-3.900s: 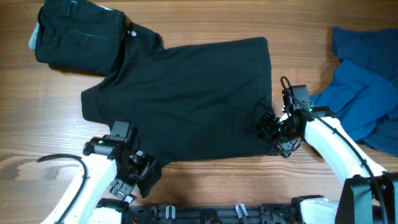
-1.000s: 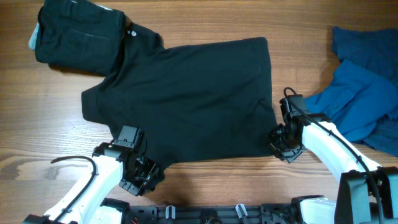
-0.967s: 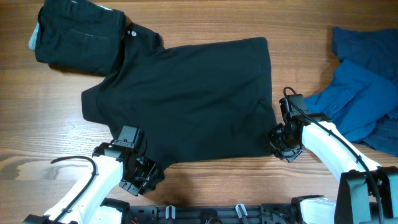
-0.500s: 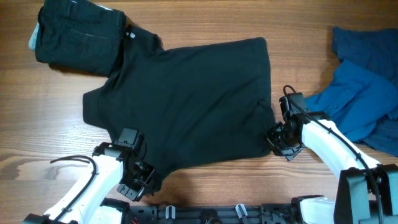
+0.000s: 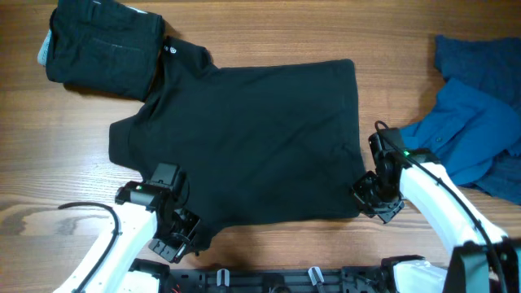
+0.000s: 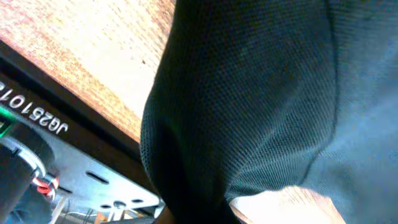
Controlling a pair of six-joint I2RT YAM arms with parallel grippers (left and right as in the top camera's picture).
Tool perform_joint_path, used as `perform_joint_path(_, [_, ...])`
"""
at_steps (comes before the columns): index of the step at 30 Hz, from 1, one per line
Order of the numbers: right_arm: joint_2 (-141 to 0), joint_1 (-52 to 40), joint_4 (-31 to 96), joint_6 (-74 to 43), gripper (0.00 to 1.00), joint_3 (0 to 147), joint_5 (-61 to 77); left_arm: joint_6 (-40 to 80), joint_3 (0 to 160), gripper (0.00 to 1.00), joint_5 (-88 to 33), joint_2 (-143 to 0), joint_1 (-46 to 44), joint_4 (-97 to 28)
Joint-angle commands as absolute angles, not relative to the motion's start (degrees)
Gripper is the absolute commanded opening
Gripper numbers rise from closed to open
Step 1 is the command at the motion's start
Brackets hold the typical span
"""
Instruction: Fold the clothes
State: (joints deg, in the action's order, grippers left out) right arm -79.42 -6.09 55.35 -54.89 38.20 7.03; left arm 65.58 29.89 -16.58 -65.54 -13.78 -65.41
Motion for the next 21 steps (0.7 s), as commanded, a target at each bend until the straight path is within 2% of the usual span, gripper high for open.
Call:
perform_joint_path(1, [-75.5, -6.04, 57.41, -54.41, 0.04, 39.7, 5.98, 64.73, 32.99, 0.04, -15.46, -62.5, -14.04, -68.34])
perform_joint_path(6, [-71.4, -6.04, 58.7, -54.68, 0.04, 39.81, 6.0, 64.75, 37.23, 0.04, -9.72, -59.02, -14.04, -72.9])
perform_joint_path(21, [-70.87, -6.04, 56.01, -54.08, 0.04, 39.81, 6.0, 64.73, 37.54, 0.04, -5.23, -58.46, -14.02, -61.14])
